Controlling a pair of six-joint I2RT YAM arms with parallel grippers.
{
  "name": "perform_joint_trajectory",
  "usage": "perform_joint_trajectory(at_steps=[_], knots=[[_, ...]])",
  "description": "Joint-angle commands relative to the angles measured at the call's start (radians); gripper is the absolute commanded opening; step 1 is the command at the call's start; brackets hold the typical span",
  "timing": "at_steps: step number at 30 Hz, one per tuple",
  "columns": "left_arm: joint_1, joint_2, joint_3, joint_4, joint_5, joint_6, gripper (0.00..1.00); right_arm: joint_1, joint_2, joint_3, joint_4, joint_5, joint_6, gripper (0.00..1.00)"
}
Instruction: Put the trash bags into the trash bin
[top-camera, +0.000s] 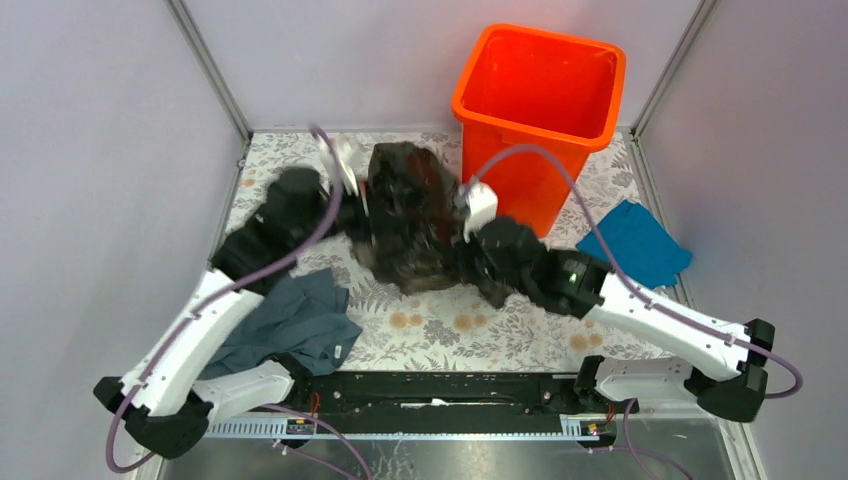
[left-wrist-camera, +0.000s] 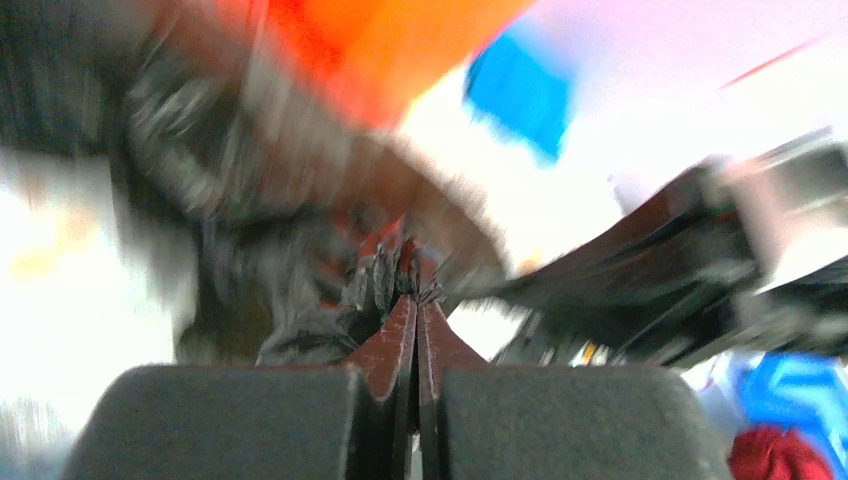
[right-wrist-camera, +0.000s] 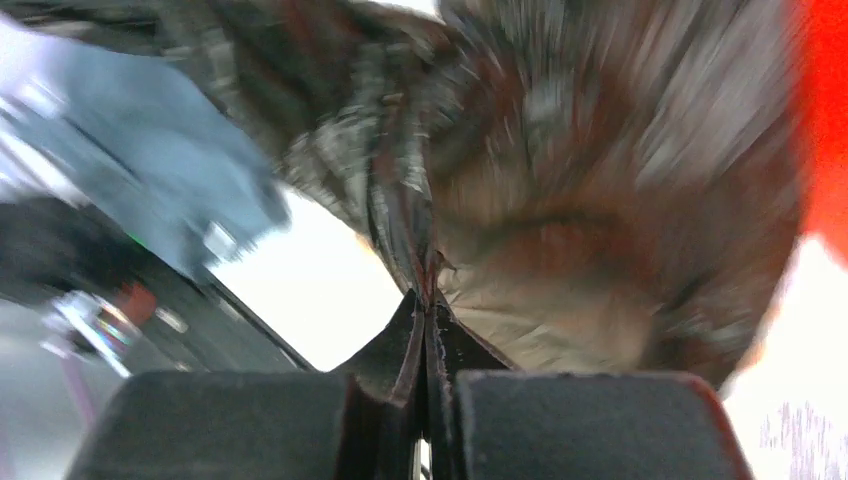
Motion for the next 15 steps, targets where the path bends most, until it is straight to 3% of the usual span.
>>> perform_joint_trajectory(at_steps=[1,2,4,8,11,13,15], knots=[[0.008,0.095,0.56,0.108,0.112,0.122,0.0,-0.004,0.124,0.544,-0.042,0.005,-0.193,0.0],[0.008,0.094,0.582,0.135,0.142,0.117,0.0,-0.004,0.146,0.625,-0.056,-0.014,-0.207,0.0],[0.009,0.039,0.49,0.221,0.135,0.089,0.0,-0.004,0.139,0.612,-0.025,-0.042,-0.208,0.0],[0.009,-0.163,-0.022,0.327,-0.049,-0.059,0.0,-0.004,0.027,0.189,0.148,-0.027,-0.099,0.0],[0.01,-0.276,-0.362,0.299,-0.058,-0.184,0.0,-0.004,-0.002,-0.116,0.214,-0.052,0.095,0.0],[0.01,-0.32,-0.451,0.248,-0.056,-0.206,0.0,-0.004,-0.008,-0.227,0.233,-0.08,0.155,0.0],[0.011,-0.335,-0.401,0.185,-0.091,-0.159,0.0,-0.004,-0.024,-0.218,0.189,-0.042,0.134,0.0]])
